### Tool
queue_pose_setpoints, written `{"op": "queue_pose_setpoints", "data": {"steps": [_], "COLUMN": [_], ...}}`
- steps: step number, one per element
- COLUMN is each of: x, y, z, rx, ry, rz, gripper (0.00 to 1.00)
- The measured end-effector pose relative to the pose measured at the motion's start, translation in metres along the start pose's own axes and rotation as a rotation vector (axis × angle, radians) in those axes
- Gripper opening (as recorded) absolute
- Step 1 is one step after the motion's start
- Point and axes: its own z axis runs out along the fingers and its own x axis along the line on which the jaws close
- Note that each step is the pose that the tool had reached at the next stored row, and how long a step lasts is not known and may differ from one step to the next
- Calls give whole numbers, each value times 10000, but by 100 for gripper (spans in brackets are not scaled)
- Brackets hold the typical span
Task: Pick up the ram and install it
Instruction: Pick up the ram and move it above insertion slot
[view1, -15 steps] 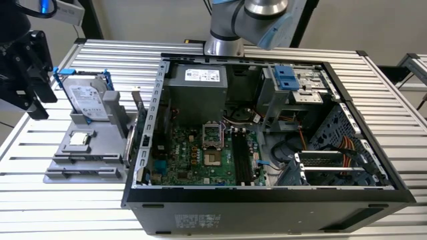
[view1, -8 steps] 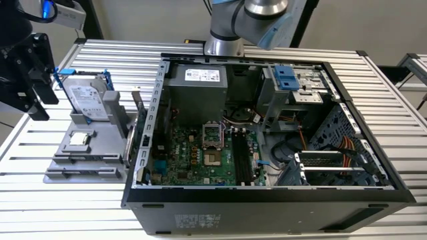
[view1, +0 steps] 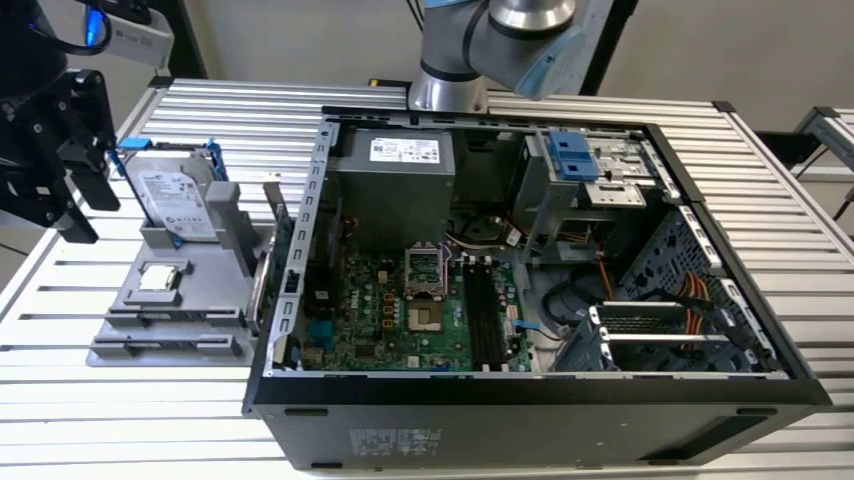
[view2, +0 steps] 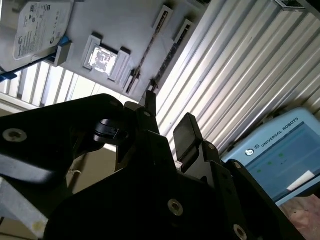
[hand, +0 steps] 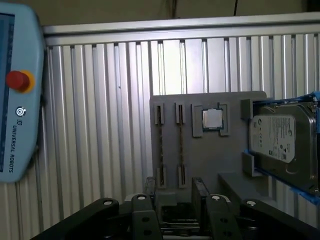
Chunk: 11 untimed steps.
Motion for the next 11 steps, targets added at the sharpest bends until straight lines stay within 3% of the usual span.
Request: {"op": "queue_pose_setpoints", "data": {"steps": [11], "x": [0], "y": [0], "z": [10], "rx": [-3], "ry": [-6], "rz": [211], "gripper": [100]}}
